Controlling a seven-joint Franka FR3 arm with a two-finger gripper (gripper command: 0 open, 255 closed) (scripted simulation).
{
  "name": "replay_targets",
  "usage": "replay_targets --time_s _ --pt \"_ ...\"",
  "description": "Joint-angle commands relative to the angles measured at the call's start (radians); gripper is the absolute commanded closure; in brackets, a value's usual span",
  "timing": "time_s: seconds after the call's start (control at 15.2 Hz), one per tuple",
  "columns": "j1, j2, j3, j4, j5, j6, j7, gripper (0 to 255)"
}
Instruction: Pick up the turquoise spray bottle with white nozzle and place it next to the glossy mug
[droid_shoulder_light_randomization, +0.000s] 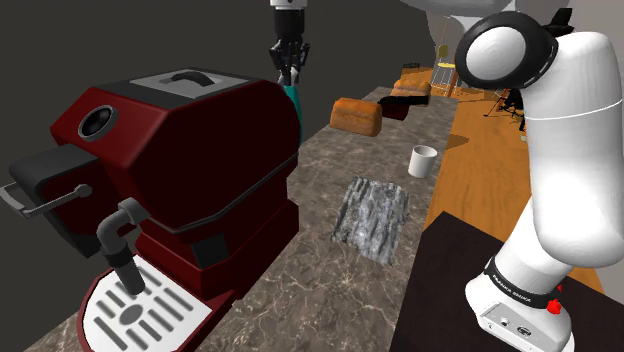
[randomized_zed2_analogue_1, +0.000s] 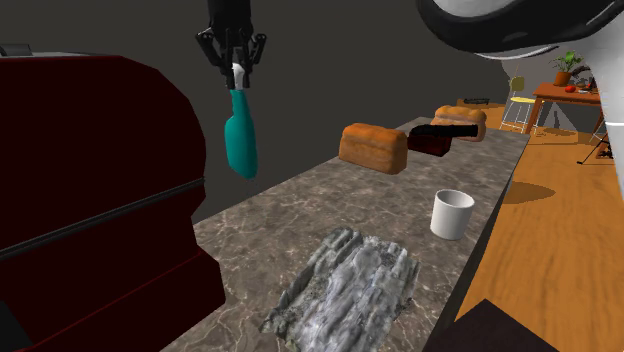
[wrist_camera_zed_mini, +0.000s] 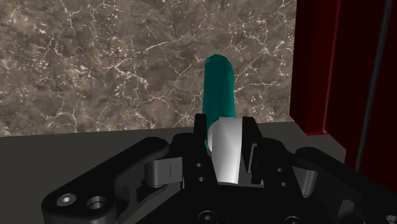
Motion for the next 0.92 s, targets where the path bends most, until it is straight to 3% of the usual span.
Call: replay_targets --time_s 0.0,0.4,0.86 --pt "-0.018 -0.033 -0.004 -0.041 0.005 0.007 -0.018 255" --pt "-0.118 -0.22 -0.037 -0.32 0.032 0.101 -0.137 255" --pt "-0.215 -0.349 -0.096 -0.497 0.048 0.149 -0.289 255"
